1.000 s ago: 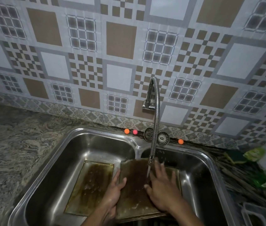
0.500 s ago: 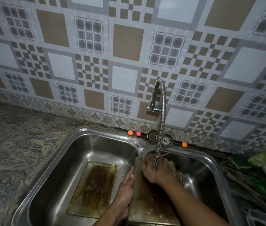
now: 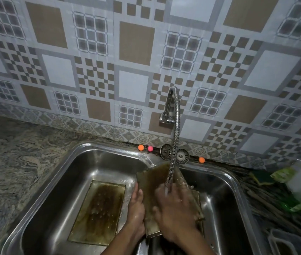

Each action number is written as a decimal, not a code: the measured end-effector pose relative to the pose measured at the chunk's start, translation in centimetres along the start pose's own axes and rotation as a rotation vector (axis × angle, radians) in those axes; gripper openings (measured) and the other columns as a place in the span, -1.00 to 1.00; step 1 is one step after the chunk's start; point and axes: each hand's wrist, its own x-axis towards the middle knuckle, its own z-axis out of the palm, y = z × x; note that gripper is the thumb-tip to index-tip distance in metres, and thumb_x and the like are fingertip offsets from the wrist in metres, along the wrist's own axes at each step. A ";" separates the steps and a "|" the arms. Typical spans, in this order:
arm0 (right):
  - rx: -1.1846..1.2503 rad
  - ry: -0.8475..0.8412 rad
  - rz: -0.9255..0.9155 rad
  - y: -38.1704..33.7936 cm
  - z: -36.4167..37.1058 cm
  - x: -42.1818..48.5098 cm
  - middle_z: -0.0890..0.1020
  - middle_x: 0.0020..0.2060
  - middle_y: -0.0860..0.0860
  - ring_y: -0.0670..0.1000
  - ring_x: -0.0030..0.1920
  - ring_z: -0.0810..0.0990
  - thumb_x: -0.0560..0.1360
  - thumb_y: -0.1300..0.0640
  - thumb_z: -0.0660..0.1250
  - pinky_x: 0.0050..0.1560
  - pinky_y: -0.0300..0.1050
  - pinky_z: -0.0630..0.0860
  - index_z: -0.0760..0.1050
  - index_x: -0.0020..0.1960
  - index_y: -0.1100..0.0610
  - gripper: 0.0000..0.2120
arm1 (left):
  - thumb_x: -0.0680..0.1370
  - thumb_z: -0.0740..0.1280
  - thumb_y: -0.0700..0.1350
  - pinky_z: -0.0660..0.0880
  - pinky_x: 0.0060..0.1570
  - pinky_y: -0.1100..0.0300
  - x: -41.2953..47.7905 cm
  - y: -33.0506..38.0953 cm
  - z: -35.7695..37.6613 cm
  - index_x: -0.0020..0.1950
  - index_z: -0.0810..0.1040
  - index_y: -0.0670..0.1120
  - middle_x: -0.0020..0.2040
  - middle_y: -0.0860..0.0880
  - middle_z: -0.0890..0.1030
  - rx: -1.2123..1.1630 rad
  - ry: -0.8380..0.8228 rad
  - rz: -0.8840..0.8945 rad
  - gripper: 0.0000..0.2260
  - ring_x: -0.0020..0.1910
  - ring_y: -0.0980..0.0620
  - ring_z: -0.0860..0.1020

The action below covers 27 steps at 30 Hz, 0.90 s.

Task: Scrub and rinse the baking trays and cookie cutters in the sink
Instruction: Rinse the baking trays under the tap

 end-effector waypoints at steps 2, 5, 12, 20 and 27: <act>-0.058 -0.008 -0.215 -1.5 1.3 -0.9 0.55 0.30 -0.09 0.00 0.37 0.45 0.47 -0.14 0.10 0.46 0.05 -0.14 0.52 0.32 -0.02 -0.50 | 0.68 0.14 -0.11 0.60 -0.04 0.07 -0.5 0.1 0.1 0.45 0.36 0.17 0.19 -0.08 0.64 0.027 -0.024 -0.009 -0.64 0.05 -0.03 0.67; 0.003 -0.035 -0.091 1.1 0.3 -1.3 0.42 0.41 -0.06 0.01 0.48 0.26 0.57 -0.29 -0.11 0.42 0.07 0.02 0.41 0.41 -0.02 -0.39 | 0.66 0.16 -0.11 0.58 0.06 -0.05 -0.8 0.0 -0.1 0.37 0.38 0.24 0.15 -0.07 0.67 -0.012 -0.028 -0.010 -0.66 0.08 -0.10 0.66; 0.193 -0.085 0.166 2.3 -0.4 7.5 -0.05 0.56 -0.08 0.07 0.56 -0.18 0.57 -0.26 -0.17 0.50 0.20 -0.30 -0.04 0.58 -0.03 -0.37 | 0.68 0.10 -0.02 0.52 0.23 -0.03 -0.4 -1.4 0.8 0.30 0.47 0.24 0.27 -0.02 0.59 0.175 -0.145 -0.001 -0.72 0.24 -0.01 0.56; 0.095 -0.055 -0.413 -1.3 -0.1 3.4 0.04 0.56 -0.12 -0.09 0.55 -0.12 0.62 -0.08 -0.08 0.54 0.07 -0.17 0.00 0.57 -0.05 -0.47 | 0.68 0.06 0.05 0.56 0.03 0.12 1.4 0.8 -1.7 0.38 0.48 0.06 0.23 -0.04 0.61 0.099 0.030 0.066 -0.66 0.11 0.02 0.61; 0.127 -0.096 0.202 2.4 -0.7 5.7 -0.14 0.57 0.03 0.13 0.56 -0.21 0.61 -0.21 -0.13 0.50 0.24 -0.21 -0.18 0.58 0.05 -0.37 | 0.70 0.06 -0.07 0.53 -0.21 0.43 1.2 0.1 0.4 0.35 0.43 0.10 0.11 0.20 0.56 0.134 -0.044 0.114 -0.72 -0.01 0.28 0.56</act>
